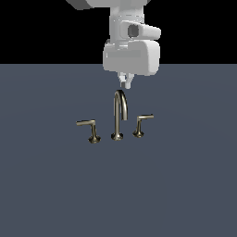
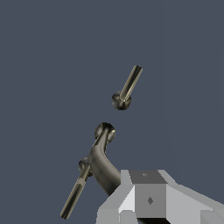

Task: Turn on the faucet by rotating a designated handle.

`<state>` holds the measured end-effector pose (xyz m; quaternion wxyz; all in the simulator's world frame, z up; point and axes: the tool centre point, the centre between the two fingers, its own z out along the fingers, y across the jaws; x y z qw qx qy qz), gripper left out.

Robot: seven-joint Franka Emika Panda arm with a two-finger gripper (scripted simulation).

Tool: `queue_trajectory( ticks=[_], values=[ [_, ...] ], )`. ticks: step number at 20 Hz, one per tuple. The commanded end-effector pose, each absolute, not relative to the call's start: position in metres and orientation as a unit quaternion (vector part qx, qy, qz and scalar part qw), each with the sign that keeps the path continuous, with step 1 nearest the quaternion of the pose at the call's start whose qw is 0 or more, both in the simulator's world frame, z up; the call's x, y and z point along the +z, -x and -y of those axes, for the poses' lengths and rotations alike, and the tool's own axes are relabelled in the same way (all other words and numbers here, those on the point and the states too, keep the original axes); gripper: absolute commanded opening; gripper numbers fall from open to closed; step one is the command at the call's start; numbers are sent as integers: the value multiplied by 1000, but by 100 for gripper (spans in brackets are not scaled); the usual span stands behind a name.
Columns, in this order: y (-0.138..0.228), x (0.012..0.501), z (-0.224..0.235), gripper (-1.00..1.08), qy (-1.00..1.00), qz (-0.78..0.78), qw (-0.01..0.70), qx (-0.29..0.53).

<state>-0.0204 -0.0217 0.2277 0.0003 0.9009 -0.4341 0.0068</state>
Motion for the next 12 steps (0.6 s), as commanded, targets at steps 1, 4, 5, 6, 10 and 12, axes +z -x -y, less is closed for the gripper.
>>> queue_trajectory(
  ticks=[1,4,5,6,10,12],
  values=[
    [7,211,29,-100,-888,459,0,6],
    [-9,191,40,-100,-872,489,1,6],
    [-14,184,44,-100,-866,499,1,5],
    [-19,177,48,-100,-860,509,1,5],
    [-38,150,65,-100,-836,549,2,4],
    [-46,138,73,-100,-824,566,2,3]
  ],
)
